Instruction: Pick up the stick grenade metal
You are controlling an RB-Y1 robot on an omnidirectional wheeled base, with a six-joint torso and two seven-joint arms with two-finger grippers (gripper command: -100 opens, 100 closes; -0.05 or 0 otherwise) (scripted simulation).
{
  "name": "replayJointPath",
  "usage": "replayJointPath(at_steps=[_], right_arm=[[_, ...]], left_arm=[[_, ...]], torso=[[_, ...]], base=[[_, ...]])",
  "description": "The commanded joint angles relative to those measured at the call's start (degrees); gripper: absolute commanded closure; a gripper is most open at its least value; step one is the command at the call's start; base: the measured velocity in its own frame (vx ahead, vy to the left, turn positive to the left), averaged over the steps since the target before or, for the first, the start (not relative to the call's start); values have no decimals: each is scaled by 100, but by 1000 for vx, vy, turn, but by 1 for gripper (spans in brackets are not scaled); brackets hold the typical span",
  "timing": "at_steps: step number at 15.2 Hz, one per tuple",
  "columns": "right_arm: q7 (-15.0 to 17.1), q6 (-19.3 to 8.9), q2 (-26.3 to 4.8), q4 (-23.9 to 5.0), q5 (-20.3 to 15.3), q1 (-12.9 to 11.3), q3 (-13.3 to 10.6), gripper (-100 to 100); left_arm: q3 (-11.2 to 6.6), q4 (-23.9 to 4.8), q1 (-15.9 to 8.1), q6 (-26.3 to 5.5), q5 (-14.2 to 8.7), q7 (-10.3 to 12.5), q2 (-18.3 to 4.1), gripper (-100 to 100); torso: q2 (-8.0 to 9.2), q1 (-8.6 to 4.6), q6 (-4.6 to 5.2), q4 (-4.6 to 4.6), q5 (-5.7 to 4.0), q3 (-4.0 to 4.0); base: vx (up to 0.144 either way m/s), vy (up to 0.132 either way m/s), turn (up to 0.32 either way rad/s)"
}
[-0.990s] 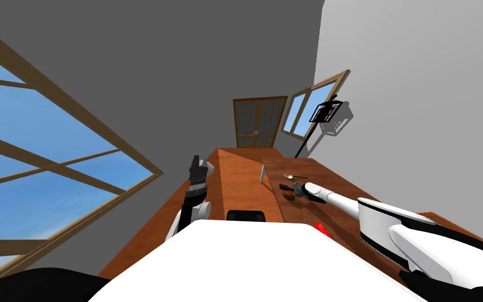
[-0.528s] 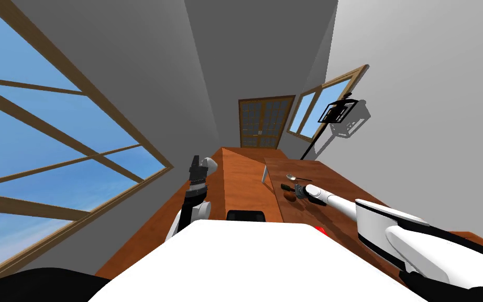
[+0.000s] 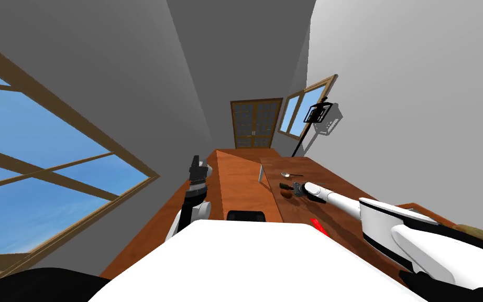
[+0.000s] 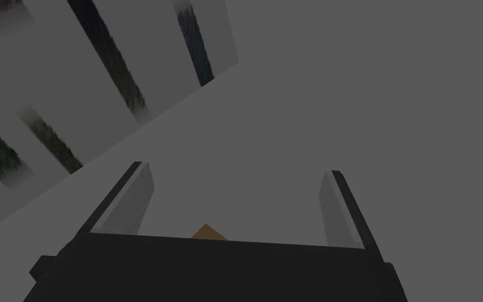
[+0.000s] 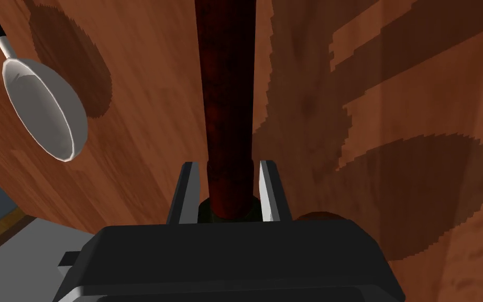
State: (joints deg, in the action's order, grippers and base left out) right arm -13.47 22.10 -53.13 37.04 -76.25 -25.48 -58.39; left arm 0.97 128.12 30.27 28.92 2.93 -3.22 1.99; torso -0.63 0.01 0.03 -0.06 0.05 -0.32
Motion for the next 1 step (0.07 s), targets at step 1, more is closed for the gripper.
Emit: replayJointPath(at_steps=[1], right_arm=[[0,0,0,0,0,0,0,100]], left_arm=[[0,0,0,0,0,0,0,0]], torso=[[0,0,0,0,0,0]], base=[[47,43,-111]])
